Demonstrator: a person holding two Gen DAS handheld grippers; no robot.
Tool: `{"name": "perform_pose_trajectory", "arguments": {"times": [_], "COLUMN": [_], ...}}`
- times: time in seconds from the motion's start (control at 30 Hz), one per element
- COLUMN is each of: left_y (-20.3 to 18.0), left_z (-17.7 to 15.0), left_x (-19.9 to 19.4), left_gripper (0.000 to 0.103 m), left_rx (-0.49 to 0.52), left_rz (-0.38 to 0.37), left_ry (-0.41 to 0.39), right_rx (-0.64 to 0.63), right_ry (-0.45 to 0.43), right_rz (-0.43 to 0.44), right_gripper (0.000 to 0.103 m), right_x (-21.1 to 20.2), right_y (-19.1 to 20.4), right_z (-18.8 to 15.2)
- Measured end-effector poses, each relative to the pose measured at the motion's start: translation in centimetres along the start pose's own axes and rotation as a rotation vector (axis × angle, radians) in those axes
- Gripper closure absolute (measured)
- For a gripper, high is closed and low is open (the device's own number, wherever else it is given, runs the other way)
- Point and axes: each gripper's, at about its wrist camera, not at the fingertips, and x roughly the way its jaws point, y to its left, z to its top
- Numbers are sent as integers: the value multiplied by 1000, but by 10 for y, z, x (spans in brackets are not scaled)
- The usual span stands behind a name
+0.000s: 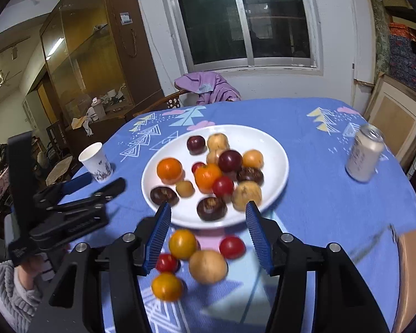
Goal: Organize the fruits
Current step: 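Move both tools back toward the remaining fruits beside the plate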
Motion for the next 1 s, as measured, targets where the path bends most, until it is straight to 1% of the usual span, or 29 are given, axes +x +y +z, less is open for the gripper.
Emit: {"name": "perform_pose_trajectory", "arguments": {"times": [0.07,0.13,0.23,0.3,0.33,0.43,0.5,0.57,0.73,0.87,1.0], "left_y": [6,10,8,8,7,8,8,6,1,-3,-3], "left_z": [-18,-37,-54,-57,-57,-61,-58,-55,-55,-56,-56], "left_x": [-17,-31,-38,-37,-35,-29,-23,-20,-20,-19,-19], "left_gripper": [12,10,9,8,8,7,7,7,5,5,5], "left_rx": [-15,-21,-2,7,11,14,1,1,21,36,47], "left_rz": [23,52,70,62,60,58,40,39,53,56,59], "left_ry": [-13,-29,-25,-22,-20,3,19,24,15,16,16], "right_rx": [-1,11,34,55,66,92,115,130,131,113,110], "right_ry": [-3,5,24,23,18,17,24,28,48,48,68], "right_rz": [-21,-37,-56,-57,-58,-72,-67,-66,-62,-66,-63], "right_gripper": [43,36,34,31,27,26,24,21,21,20,20], "right_x": [-6,-9,-9,-9,-9,-9,-7,-6,-2,-1,4], "right_y": [-3,-7,-13,-16,-18,-23,-26,-29,-28,-23,-21], "right_z": [-17,-32,-44,-45,-45,-46,-47,-47,-49,-50,-52]}}
